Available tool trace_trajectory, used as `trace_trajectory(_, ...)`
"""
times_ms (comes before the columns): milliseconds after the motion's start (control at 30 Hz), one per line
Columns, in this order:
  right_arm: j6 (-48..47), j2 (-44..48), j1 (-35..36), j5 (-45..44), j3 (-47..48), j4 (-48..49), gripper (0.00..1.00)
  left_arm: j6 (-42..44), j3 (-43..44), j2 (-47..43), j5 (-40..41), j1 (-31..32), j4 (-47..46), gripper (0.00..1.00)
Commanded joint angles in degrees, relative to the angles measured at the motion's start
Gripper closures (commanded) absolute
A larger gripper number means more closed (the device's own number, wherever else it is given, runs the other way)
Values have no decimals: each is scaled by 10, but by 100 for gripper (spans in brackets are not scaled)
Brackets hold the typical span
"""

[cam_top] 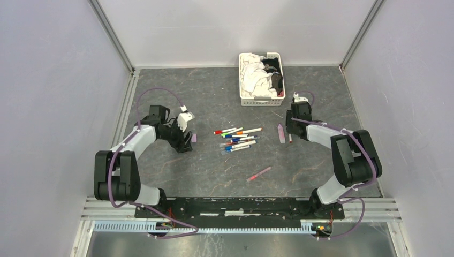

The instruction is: Open the pen caps

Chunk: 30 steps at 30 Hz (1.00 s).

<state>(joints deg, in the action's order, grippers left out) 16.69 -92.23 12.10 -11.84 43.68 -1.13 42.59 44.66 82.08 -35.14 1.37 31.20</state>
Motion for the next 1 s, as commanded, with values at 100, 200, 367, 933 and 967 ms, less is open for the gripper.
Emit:
trace_trajectory(100,-13,67,18,-11,21,23,43,-9,120,-65,-70,-3,90,1)
trace_trajectory(200,-50,74,56,-12,58,19,38,-38,183,-67,-69,-7,121,0)
trace_trajectory(367,-187,25,159,114,146,19,31,-72,266,-66,-76,-28,156,0)
trace_trajectory(933,-376,-274,292,342,464,-146,32,-160,276,-73,-82,-92,130,0)
trace_trajectory(967,-379,-280,295,349,468,-148,32,-161,273,-71,-89,-93,131,0)
